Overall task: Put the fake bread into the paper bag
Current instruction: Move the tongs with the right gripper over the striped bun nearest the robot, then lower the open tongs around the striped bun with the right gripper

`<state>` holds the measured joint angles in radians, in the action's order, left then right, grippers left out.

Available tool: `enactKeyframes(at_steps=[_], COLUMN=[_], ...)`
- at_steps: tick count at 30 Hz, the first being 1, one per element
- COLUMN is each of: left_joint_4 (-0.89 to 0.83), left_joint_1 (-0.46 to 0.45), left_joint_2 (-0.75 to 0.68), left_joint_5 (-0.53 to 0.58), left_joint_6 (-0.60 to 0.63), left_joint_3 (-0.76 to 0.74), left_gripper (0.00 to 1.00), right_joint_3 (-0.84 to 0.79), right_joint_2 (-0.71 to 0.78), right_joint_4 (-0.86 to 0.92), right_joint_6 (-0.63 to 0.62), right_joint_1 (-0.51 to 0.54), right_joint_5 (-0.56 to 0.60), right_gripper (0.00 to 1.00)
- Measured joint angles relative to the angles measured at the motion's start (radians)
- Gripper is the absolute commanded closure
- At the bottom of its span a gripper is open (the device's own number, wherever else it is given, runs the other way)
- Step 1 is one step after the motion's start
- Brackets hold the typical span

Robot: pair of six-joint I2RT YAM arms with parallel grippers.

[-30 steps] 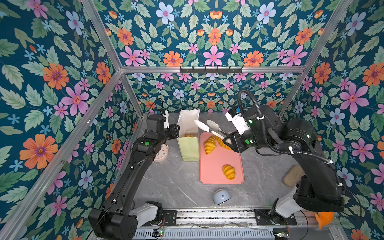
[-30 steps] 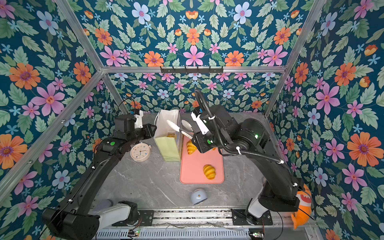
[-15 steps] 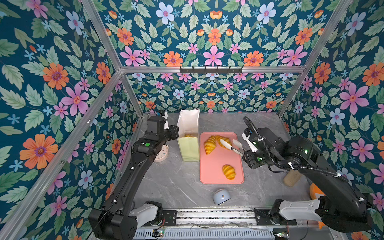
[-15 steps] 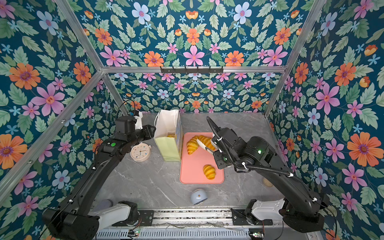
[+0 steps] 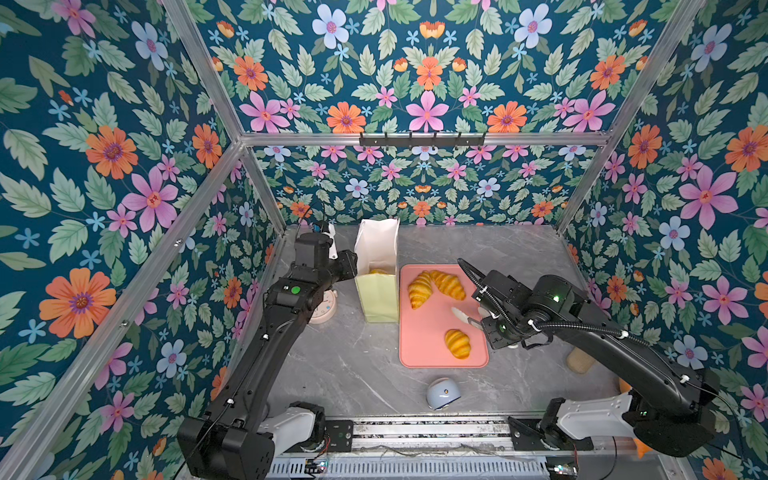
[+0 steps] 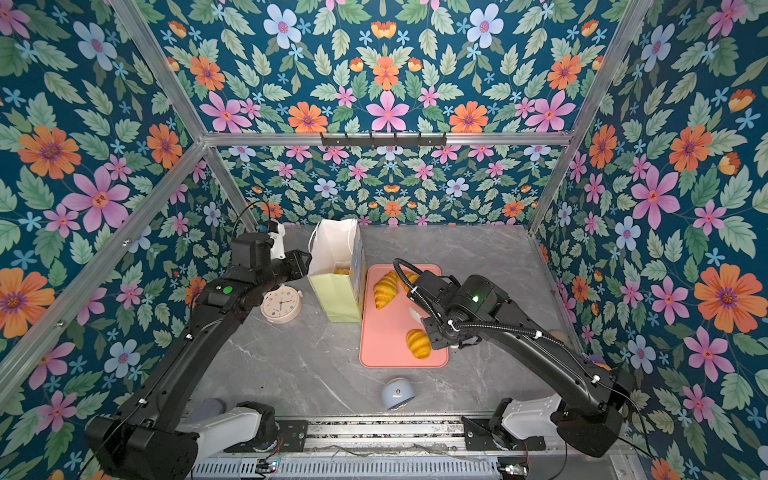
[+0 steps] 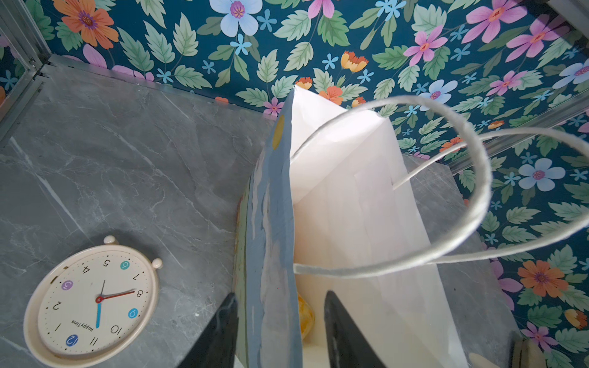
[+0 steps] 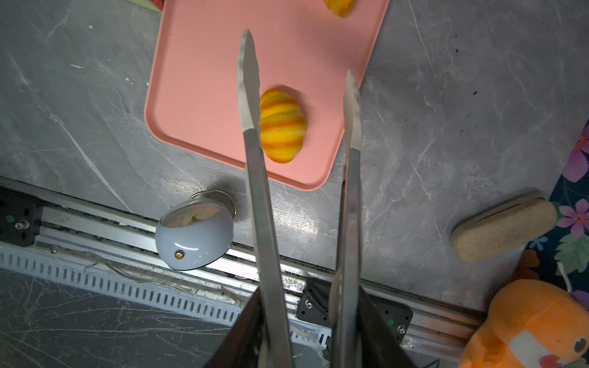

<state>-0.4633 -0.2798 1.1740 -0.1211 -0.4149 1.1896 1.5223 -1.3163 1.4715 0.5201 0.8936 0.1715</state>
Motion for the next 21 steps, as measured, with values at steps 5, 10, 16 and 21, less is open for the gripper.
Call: enactKeyframes(at_steps=[5,10,16,21], left_joint_4=[0.003,0.006,0.006,0.011], left_joint_1=[0.0,0.0,0.0,0.0], left_joint_2=[0.0,0.002,0.002,0.002], left_joint_5=[0.0,0.0,0.0,0.0], left_joint_6=[0.0,0.0,0.0,0.0], left_joint_3=[-0.006,-0.006,-0.009,-0.013], left_gripper=[0.54,0.54,0.54,0.54], right_joint_3=[-0.051,-0.105,-0.132,-0.142], right_joint_2=[-0.01,-0.014,-0.021,-0.062], right_joint_4=[-0.011,-0.021,-0.035,-0.048], right_joint_6=[0.019,0.031,0.048,0.06], right_joint_1=[0.0,0.001,0.011,0.042], right_joint_5=[-0.045,-0.077,-0.103,-0.116], right_gripper=[0.59,0.59,0.58,0.58])
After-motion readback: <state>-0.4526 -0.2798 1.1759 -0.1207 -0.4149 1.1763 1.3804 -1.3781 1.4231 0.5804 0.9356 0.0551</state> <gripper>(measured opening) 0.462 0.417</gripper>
